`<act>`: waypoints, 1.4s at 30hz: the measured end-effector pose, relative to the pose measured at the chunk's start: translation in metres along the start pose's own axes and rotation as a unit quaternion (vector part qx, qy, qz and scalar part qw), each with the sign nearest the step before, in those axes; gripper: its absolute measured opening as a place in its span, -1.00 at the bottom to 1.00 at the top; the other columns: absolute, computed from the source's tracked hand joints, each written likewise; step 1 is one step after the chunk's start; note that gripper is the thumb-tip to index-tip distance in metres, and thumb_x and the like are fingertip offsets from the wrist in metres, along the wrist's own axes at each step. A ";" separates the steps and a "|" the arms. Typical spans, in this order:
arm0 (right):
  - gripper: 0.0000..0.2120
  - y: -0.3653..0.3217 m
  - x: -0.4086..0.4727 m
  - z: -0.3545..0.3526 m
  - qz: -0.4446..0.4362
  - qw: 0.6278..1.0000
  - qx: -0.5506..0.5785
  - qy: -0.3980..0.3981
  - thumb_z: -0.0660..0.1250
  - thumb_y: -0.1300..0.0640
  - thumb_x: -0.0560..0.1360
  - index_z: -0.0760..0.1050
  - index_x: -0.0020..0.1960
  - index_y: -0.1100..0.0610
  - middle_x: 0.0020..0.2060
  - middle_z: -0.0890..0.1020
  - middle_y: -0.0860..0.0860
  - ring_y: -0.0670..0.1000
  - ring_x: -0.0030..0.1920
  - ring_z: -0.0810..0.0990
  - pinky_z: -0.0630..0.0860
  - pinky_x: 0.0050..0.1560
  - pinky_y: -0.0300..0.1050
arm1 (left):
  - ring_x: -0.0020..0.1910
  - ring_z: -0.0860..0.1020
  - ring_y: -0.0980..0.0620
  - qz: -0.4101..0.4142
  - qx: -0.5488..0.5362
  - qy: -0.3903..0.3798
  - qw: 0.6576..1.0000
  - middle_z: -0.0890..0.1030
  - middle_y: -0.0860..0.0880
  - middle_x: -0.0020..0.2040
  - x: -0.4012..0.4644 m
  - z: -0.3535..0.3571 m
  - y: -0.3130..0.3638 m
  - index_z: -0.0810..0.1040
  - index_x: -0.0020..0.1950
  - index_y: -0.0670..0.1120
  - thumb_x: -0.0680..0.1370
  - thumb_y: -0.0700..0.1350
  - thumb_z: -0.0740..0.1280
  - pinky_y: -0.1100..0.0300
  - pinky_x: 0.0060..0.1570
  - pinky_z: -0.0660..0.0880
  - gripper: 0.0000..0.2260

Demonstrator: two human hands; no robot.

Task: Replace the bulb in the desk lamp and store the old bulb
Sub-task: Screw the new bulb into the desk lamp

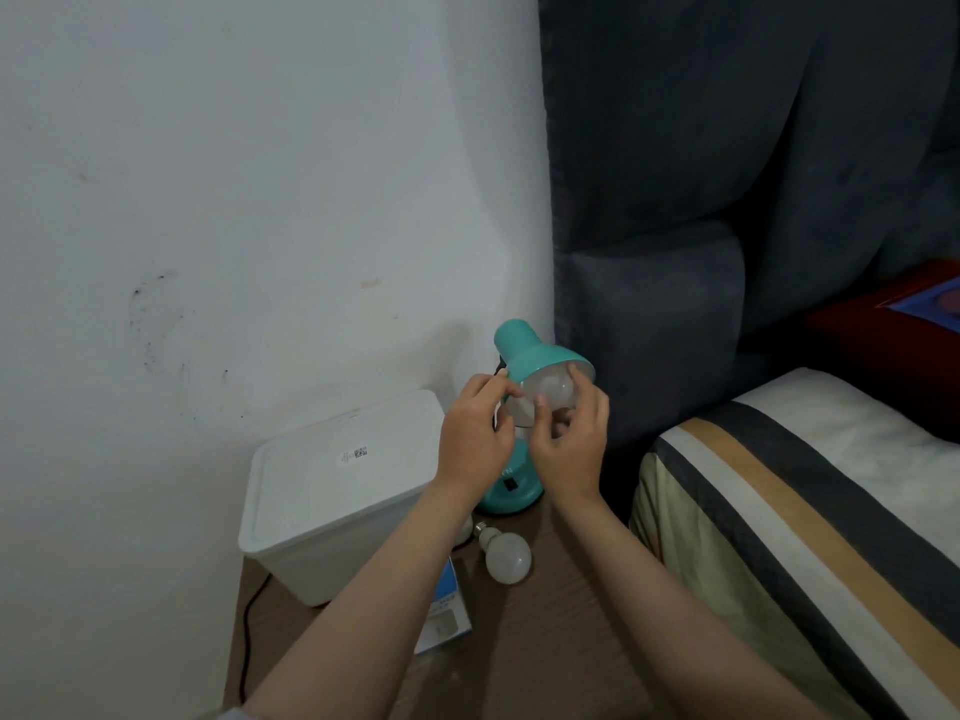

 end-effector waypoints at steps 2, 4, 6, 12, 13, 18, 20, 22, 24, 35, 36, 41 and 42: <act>-0.62 0.005 -0.001 0.001 -0.022 1.000 -0.007 -0.008 0.31 0.15 0.54 0.40 0.34 0.13 0.17 0.40 0.15 0.10 0.06 0.56 0.63 -0.02 -0.08 | -0.18 0.53 0.06 -0.001 -0.001 -0.001 1.000 0.57 -0.05 -0.01 0.000 0.000 0.000 0.55 -0.02 -0.10 0.45 -0.37 0.28 0.22 -0.18 0.51 -0.78; -0.60 0.010 -0.002 0.000 -0.035 0.999 -0.008 -0.017 0.33 0.15 0.50 0.42 0.33 0.10 0.18 0.39 0.15 0.14 0.10 0.55 0.63 0.00 0.03 | -0.16 0.52 0.08 -0.001 -0.001 -0.001 1.000 0.57 -0.05 -0.01 0.000 -0.001 0.000 0.55 -0.02 -0.11 0.45 -0.37 0.28 0.27 -0.18 0.50 -0.79; -0.54 0.011 -0.003 0.000 -0.031 0.999 -0.006 -0.028 0.37 0.22 0.46 0.40 0.34 0.09 0.19 0.39 0.14 0.12 0.11 0.55 0.62 0.02 0.02 | -0.16 0.52 0.08 0.001 -0.003 -0.002 1.000 0.57 -0.05 -0.02 0.000 -0.001 0.001 0.55 -0.02 -0.11 0.45 -0.37 0.28 0.30 -0.18 0.48 -0.79; -0.52 0.018 -0.003 -0.001 0.042 0.998 0.017 -0.038 0.42 0.11 0.47 0.35 0.33 0.09 0.14 0.52 0.08 0.04 0.01 0.63 0.64 -0.04 0.04 | -0.14 0.53 0.06 -0.002 0.002 -0.001 1.000 0.57 -0.05 -0.03 0.000 -0.001 0.001 0.56 -0.03 -0.12 0.45 -0.37 0.27 0.32 -0.18 0.45 -0.79; -0.51 0.017 -0.003 -0.001 0.047 0.998 0.011 -0.034 0.42 0.08 0.47 0.35 0.33 0.11 0.13 0.53 0.09 0.04 0.01 0.62 0.64 -0.04 0.04 | -0.13 0.54 0.06 0.000 0.003 -0.003 1.000 0.57 -0.05 -0.02 0.000 -0.001 0.001 0.56 -0.03 -0.12 0.45 -0.37 0.27 0.32 -0.18 0.45 -0.79; -0.51 0.014 -0.003 0.000 -0.023 0.999 -0.018 -0.019 0.43 0.16 0.46 0.36 0.33 0.17 0.20 0.39 0.16 0.10 0.12 0.54 0.62 0.04 0.03 | -0.14 0.52 0.09 0.004 0.004 0.002 1.000 0.57 -0.06 -0.03 -0.001 -0.001 0.001 0.56 -0.03 -0.13 0.45 -0.38 0.28 0.41 -0.18 0.43 -0.80; -0.51 0.016 -0.003 -0.001 -0.037 0.999 -0.017 -0.032 0.43 0.20 0.44 0.38 0.33 0.14 0.18 0.39 0.15 0.10 0.13 0.53 0.61 0.06 0.03 | -0.12 0.53 0.08 0.005 0.005 0.001 1.000 0.57 -0.07 -0.03 0.000 0.000 0.001 0.56 -0.03 -0.14 0.45 -0.38 0.28 0.44 -0.17 0.42 -0.80; -0.52 0.017 -0.003 -0.002 -0.031 0.999 -0.018 -0.034 0.44 0.21 0.44 0.41 0.32 0.16 0.13 0.45 0.15 0.08 0.05 0.57 0.63 0.00 -0.03 | -0.13 0.53 0.07 0.005 0.005 0.002 1.000 0.57 -0.07 -0.02 0.000 0.000 0.001 0.56 -0.03 -0.14 0.45 -0.37 0.28 0.42 -0.17 0.43 -0.81; -0.53 0.015 -0.002 -0.003 -0.020 0.999 -0.028 -0.033 0.45 0.15 0.45 0.42 0.31 0.17 0.08 0.50 0.16 0.04 -0.06 0.61 0.62 -0.08 -0.23 | -0.13 0.53 0.07 0.004 0.003 0.002 1.000 0.58 -0.07 0.00 0.000 0.000 0.001 0.56 -0.03 -0.14 0.46 -0.37 0.28 0.40 -0.16 0.44 -0.81; -0.54 0.015 -0.002 -0.001 -0.009 0.999 0.004 -0.031 0.43 0.15 0.46 0.38 0.30 0.15 0.12 0.43 0.05 0.05 -0.01 0.61 0.65 -0.07 -0.07 | -0.15 0.53 0.06 0.007 -0.002 0.002 1.000 0.57 -0.07 0.00 -0.002 0.000 0.000 0.56 -0.03 -0.12 0.45 -0.37 0.28 0.31 -0.18 0.47 -0.80; -0.56 0.015 -0.001 -0.002 0.002 1.000 0.005 -0.030 0.43 0.11 0.46 0.39 0.28 0.14 0.08 0.45 0.03 0.06 -0.06 0.63 0.65 -0.12 -0.07 | -0.15 0.54 0.05 0.005 -0.004 0.002 1.000 0.57 -0.07 0.00 -0.002 0.000 0.000 0.56 -0.04 -0.12 0.45 -0.37 0.28 0.27 -0.18 0.48 -0.80; -0.52 0.013 0.003 -0.001 0.028 0.999 0.010 -0.014 0.40 0.01 0.46 0.36 0.28 0.19 0.11 0.45 0.05 0.12 -0.03 0.63 0.64 -0.15 -0.14 | -0.13 0.54 0.04 0.004 -0.004 0.001 1.000 0.57 -0.06 -0.03 -0.001 0.001 0.000 0.56 -0.05 -0.12 0.44 -0.37 0.28 0.25 -0.17 0.48 -0.80; -0.50 0.014 0.002 0.000 0.025 0.999 0.015 -0.015 0.41 0.03 0.46 0.34 0.31 0.18 0.16 0.42 0.06 0.12 0.01 0.61 0.64 -0.11 -0.12 | -0.11 0.55 0.05 0.003 -0.005 0.002 1.000 0.57 -0.07 -0.04 -0.001 0.001 0.000 0.56 -0.05 -0.12 0.45 -0.37 0.28 0.28 -0.16 0.47 -0.80</act>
Point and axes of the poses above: each hand's wrist, its own x-axis towards the middle knuckle, its own z-axis out of the palm, y = z × x, the point moved 2 cm from there along x, towards the middle knuckle
